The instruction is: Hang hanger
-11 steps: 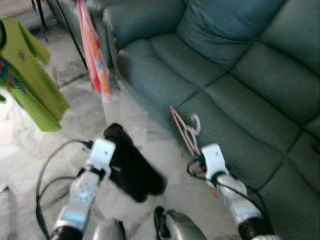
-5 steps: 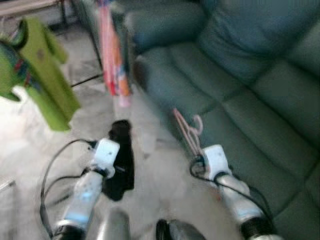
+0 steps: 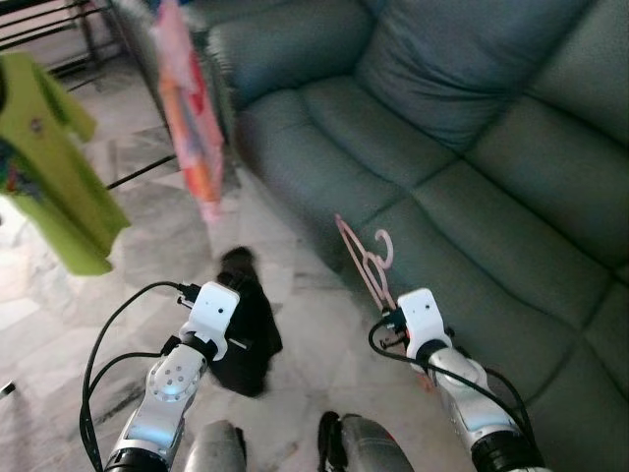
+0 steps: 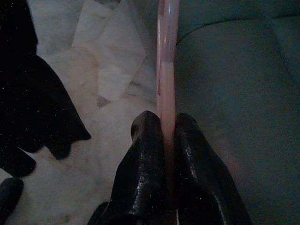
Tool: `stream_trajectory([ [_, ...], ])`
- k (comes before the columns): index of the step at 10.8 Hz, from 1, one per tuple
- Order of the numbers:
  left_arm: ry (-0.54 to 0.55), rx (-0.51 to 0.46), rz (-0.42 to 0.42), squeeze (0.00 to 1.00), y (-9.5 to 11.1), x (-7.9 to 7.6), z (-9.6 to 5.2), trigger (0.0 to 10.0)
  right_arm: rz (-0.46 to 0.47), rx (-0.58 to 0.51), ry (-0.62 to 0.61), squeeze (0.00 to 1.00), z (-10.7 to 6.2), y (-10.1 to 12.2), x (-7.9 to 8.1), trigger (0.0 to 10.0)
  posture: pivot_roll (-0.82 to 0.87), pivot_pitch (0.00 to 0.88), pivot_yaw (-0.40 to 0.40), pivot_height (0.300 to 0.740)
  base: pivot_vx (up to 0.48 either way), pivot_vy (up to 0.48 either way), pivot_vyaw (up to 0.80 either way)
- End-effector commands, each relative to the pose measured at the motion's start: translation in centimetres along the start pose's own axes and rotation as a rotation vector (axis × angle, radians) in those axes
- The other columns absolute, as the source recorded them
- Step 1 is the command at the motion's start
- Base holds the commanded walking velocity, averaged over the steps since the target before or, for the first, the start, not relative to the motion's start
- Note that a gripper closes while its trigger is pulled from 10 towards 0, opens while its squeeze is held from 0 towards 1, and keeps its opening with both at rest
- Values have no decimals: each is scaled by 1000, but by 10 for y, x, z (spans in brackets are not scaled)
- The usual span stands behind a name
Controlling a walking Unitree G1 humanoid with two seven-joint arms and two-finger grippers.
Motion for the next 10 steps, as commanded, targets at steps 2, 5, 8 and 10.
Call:
stream_trajectory([
  [2,0,-25,36,0,4,-2,0,10000,9,-23,-15,0,0,3,-2,10000,44,140,-97,740,0,0,0],
  [5,-12,-33,31,0,7,-6,7,10000,16,-50,-44,0,-5,1,-9,10000,40,104,-66,740,0,0,0],
  [8,-80,-19,69,0,11,-10,21,10000,56,-59,-138,0,0,4,-19,10000,-10,71,26,740,0,0,0],
  [10,-72,-32,65,0,17,-4,28,10000,46,-61,-143,0,-3,1,-17,10000,-20,61,25,740,0,0,0],
])
Point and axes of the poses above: a point about 5 cm out from each wrist's last joint towards the gripper, its own z axis pointing out of the wrist towards the gripper, its own y axis along the axis of the wrist's last joint, x = y × z, the point moved 4 cm from there along z, pointing out of the wrist towards the gripper, and after that the axes turned 15 degrees about -z, right-handed, at the moved point
